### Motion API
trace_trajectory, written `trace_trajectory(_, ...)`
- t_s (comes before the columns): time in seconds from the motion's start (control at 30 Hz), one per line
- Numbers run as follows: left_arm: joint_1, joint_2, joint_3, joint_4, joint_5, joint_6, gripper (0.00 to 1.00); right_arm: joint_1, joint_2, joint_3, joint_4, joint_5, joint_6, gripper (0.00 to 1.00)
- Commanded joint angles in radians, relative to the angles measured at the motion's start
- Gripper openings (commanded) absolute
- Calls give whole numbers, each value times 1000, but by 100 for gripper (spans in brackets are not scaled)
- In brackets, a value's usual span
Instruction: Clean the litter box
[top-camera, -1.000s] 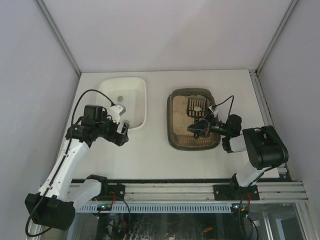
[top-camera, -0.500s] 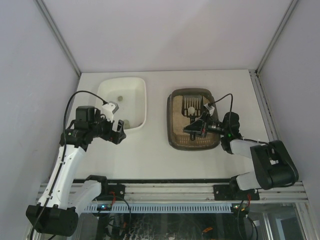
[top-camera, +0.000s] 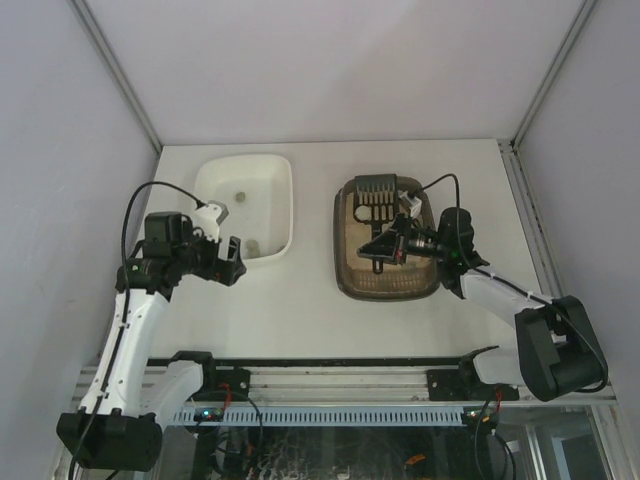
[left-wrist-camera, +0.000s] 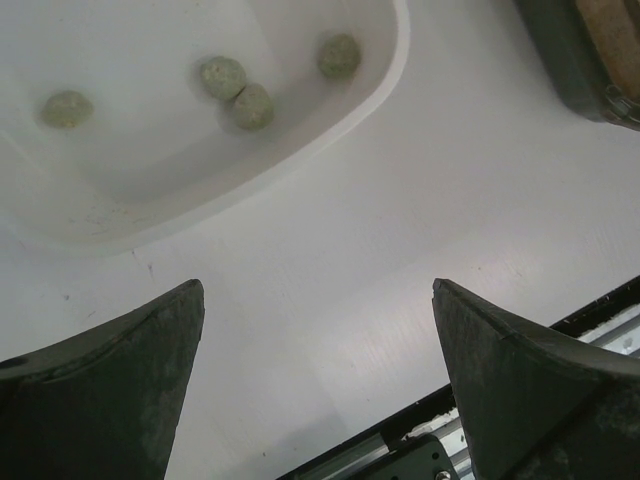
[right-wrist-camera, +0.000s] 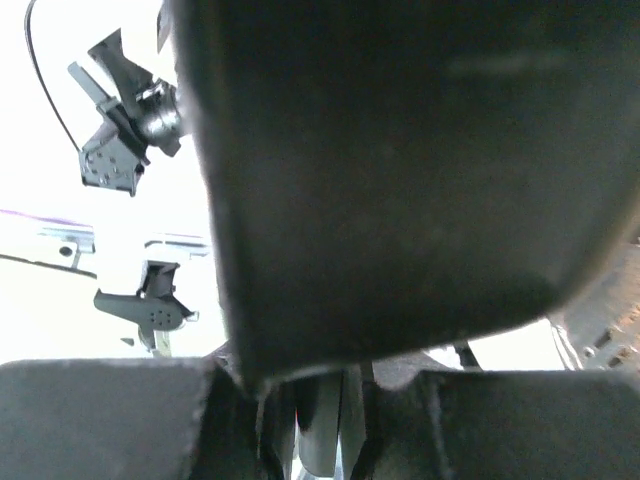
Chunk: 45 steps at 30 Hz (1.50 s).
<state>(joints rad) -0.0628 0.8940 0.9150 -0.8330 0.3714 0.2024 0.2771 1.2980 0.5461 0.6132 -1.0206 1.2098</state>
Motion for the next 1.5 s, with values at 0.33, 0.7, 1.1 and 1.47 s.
trace_trajectory(0.33,287,65,172,-42,106,-39,100,272,271,511,-482,195,-335,0)
trace_trajectory(0.7,542,190,274,-90,141,-211,100,539,940,1620,-1607,745,-736,0)
trace_trajectory(1.1,541,89,229,28,-418,-430,100,717,1086,1866,-1703,1324,-994,0)
trace_trajectory(1.47,528,100,211,32,-382,-420,100,799,992,1770,-1485,1617,-1136,0)
